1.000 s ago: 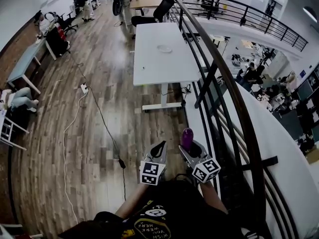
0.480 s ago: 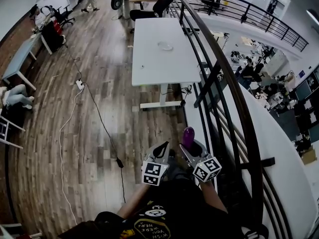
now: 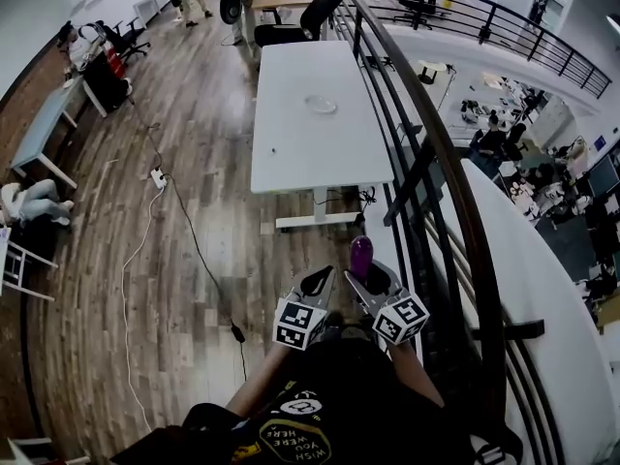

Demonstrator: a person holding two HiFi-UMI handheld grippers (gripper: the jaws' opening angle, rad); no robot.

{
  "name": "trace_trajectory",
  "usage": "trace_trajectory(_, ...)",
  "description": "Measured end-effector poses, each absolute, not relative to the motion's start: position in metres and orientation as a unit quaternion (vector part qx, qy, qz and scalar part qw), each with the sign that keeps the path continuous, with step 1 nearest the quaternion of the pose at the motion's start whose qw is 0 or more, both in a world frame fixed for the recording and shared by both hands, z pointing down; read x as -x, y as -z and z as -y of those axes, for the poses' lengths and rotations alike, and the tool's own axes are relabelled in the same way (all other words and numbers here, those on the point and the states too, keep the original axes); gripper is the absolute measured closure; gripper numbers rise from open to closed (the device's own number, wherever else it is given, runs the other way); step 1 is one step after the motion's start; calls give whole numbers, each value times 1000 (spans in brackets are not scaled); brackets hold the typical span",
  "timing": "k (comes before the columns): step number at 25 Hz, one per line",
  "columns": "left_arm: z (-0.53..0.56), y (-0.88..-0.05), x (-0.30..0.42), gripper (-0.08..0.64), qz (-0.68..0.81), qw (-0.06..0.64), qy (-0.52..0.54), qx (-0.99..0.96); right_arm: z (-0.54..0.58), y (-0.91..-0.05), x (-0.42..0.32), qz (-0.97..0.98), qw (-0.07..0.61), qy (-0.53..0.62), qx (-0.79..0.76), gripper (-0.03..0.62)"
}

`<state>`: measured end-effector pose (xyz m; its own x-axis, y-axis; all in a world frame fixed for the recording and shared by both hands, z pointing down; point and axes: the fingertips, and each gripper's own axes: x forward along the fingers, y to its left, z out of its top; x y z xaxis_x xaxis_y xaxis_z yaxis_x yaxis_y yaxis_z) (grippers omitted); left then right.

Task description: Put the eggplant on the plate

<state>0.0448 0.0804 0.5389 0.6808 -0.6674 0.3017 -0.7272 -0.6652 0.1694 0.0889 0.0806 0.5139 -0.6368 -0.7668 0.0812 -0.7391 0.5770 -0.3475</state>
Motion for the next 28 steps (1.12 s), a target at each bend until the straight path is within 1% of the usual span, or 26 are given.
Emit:
trace_trajectory(3, -61, -537, -60, 554, 405, 141, -92, -899, -66, -514, -101, -891, 38, 178, 416, 391)
trace_trajectory(7, -43, -540, -82, 554, 408, 114, -99, -900, -47, -534, -122, -890, 29, 194, 412, 391)
trace_trajectory(11, -24, -547, -83, 554, 411, 125, -115, -896, -20, -540, -131, -885, 31, 213, 413, 391)
trace_trajectory(17, 24, -554, -72, 554, 425, 140, -117, -887, 26, -544, -126, -886, 33, 222, 406, 391)
trace_trajectory(22, 69, -552, -56, 554, 426, 151, -110, -885, 70, -538, -106, -889, 20, 216, 402, 391)
trace_trajectory(28, 139, -541, -43, 554, 423, 127, -101, -891, 125, -528, -88, -886, 23, 204, 415, 391)
